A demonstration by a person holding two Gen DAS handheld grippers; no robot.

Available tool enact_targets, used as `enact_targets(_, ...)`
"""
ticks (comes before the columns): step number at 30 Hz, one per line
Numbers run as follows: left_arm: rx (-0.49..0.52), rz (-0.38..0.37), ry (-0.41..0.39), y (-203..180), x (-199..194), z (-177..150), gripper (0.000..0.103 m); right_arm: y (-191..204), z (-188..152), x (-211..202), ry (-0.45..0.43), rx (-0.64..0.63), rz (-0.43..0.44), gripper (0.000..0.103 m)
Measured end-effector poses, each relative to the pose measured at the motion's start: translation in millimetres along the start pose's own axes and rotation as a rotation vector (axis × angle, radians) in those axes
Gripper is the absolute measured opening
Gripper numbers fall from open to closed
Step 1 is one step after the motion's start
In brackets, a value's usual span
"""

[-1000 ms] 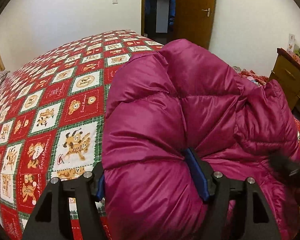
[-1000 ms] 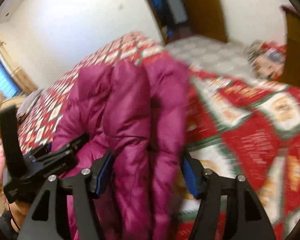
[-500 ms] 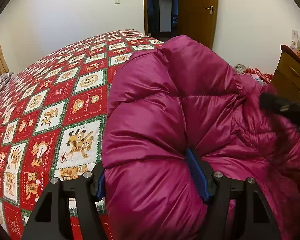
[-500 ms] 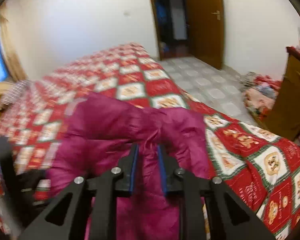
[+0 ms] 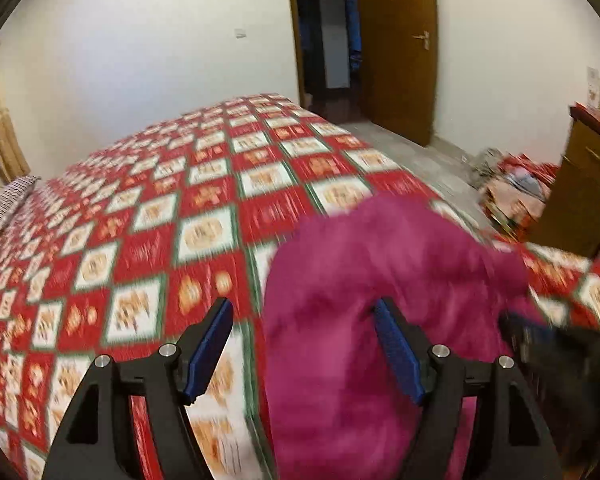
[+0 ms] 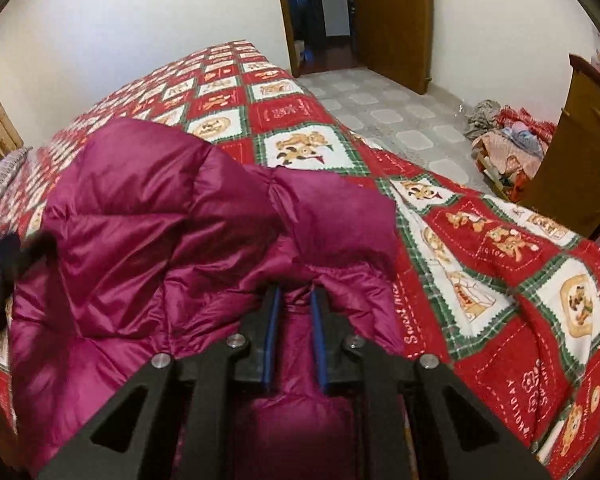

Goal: Fold large clothes

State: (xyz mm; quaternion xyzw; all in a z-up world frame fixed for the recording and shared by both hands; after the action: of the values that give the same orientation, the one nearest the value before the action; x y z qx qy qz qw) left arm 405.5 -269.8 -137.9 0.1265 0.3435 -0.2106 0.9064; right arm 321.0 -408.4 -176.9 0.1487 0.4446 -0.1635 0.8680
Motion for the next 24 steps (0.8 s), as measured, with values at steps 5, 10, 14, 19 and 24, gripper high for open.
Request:
enact_targets(5,0.039,0.069,0.091,-12,51,13,0.076,-1,0,3,0.011,0.005,0.014,0.018)
enact_targets(10,0.094,0.141,0.104,-23,72,2,0.077,-8,2,7,0.024,0.051,0.089,0.018)
enact_targets(14,0.137,0.179,0.102,-33,78,-3,0.077,-9,4,9,0.03,0.064,0.111,0.018)
enact_targets(19,0.125,0.174,0.096,-33,82,-5,0.077,-12,4,9,0.029,0.081,0.128,0.018)
enact_targets(24,0.114,0.161,0.103,-33,86,-4,0.077,-13,5,11,0.026,0.103,0.125,0.018)
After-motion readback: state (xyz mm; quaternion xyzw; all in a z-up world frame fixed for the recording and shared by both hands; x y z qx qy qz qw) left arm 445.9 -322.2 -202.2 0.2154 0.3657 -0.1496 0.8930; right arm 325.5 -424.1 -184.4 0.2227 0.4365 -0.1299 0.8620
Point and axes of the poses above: each gripper's, at about its wrist camera, not at the fingertips, and x roughly the way its jaws point, y to its left, z to its top, the point moved 1 cm from there along x, roughly the way its jaws point, and after that the axes turned 1 degree about y, right-handed, at the moved point
